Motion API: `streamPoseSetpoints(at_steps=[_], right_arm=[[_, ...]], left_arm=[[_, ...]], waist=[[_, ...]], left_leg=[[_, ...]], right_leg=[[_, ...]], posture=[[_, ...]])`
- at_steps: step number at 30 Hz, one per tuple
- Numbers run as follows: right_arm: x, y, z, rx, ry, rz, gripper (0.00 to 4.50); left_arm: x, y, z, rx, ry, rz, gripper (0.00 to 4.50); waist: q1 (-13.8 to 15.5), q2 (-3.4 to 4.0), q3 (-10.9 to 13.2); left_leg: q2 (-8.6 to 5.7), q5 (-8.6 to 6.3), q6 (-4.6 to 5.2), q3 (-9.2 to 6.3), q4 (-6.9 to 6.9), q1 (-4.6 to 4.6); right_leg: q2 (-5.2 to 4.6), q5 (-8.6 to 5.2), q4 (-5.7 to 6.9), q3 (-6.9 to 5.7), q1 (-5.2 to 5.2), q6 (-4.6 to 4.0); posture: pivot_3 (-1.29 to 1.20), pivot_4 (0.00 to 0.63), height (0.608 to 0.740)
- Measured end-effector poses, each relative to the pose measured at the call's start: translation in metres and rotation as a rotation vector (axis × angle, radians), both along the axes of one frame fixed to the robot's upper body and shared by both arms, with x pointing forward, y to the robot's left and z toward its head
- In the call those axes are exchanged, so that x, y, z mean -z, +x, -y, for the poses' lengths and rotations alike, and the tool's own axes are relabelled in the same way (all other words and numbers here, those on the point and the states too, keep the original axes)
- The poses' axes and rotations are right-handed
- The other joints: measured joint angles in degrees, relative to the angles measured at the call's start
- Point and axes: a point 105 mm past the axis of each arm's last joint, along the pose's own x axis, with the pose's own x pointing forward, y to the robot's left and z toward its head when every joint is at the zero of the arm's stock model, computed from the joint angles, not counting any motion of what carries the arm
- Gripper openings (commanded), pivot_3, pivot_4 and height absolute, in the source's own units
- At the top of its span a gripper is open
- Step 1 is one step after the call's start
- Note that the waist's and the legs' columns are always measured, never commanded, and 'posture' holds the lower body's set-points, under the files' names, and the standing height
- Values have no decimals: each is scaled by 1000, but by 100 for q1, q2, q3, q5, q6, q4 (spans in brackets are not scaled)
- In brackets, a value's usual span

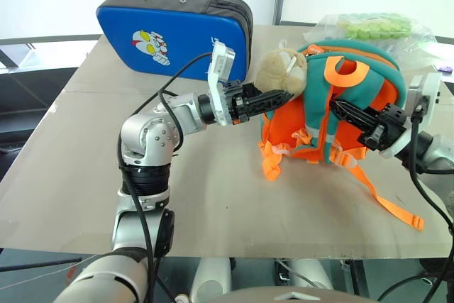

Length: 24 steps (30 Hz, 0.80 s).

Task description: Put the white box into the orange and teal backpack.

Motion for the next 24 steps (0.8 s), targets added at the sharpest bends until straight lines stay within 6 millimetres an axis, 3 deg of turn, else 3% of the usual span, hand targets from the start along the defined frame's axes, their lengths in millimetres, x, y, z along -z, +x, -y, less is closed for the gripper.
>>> streamPoseSetpoints(at_steps=[4,5,8,11,14,18,24], right_arm=[[-2,1,4,39,18,8,0],[-3,3,6,56,26,9,0],[-7,12,15,125,80,7,0],[-18,19,22,192,136,32,0],[-22,30,28,255,185,21,0],[-25,46,66,464,230,22,0],[-25,53,73,522,236,20,0]], left_arm=[[-7,3,-11,-1,-82,-40,165],[-10,4,-16,-5,-119,-65,32],[-21,13,-34,-33,-226,-138,32],[-16,20,-48,-82,-229,-177,32],[-1,23,-54,-127,-219,-217,32],[46,40,-82,-319,-278,-413,32],[53,43,-90,-370,-373,-523,32]], waist=[[-3,0,0],[-16,0,0],[-30,0,0],[-31,0,0],[2,1,-1],[39,1,-1],[8,1,-1]], left_leg=[[0,0,0,1,1,-2],[0,0,0,0,1,-2],[4,0,0,-1,0,-1],[5,0,0,0,-2,0],[5,0,0,4,-1,0],[1,0,0,3,6,-15],[-5,0,0,-4,3,-12]], right_leg=[[0,0,0,2,-1,0],[1,0,0,3,-3,0],[6,0,1,2,-4,0],[9,0,1,4,-4,0],[8,0,-1,8,-1,0],[8,0,-4,15,-1,0],[9,1,-1,18,-1,0]], posture=[[0,150,740],[0,150,740],[0,150,740],[0,150,740],[0,150,740],[0,150,740],[0,150,740]])
